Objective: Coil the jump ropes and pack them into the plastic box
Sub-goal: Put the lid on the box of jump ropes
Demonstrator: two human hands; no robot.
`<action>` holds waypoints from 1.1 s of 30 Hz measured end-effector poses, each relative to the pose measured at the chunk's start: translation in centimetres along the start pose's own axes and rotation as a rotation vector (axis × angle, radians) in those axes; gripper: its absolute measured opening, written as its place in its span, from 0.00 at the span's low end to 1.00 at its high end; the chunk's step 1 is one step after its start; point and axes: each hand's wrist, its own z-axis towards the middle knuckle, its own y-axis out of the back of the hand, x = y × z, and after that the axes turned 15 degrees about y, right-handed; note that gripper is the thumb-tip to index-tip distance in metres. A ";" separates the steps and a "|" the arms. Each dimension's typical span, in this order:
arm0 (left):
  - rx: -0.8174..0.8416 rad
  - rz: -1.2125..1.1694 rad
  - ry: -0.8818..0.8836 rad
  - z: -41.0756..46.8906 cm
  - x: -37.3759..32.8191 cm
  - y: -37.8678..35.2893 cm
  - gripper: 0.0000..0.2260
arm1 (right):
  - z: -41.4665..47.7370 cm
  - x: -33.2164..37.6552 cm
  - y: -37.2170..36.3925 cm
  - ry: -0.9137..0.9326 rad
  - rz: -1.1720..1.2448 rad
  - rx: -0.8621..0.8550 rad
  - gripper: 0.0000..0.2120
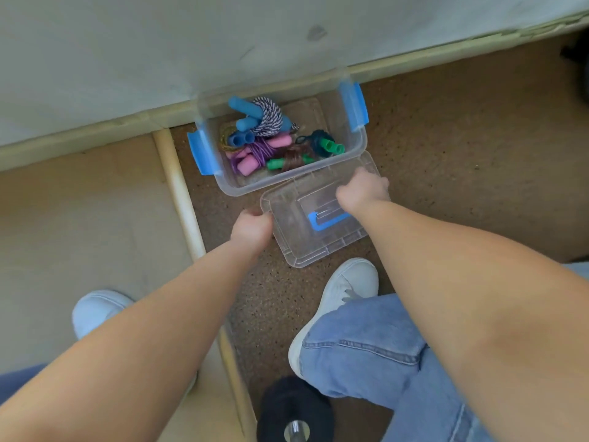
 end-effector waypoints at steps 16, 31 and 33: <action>-0.007 0.154 0.066 2.7 1.6 -0.1 0.22 | 1.6 -2.2 0.0 -0.240 0.112 0.066 0.36; -0.104 -0.514 -0.128 -6.1 1.0 7.8 0.18 | -4.2 4.2 9.4 -0.168 0.385 -0.342 0.23; -0.049 -0.614 -0.186 -7.0 1.0 8.3 0.16 | -4.8 4.8 10.4 -0.116 0.498 -0.392 0.21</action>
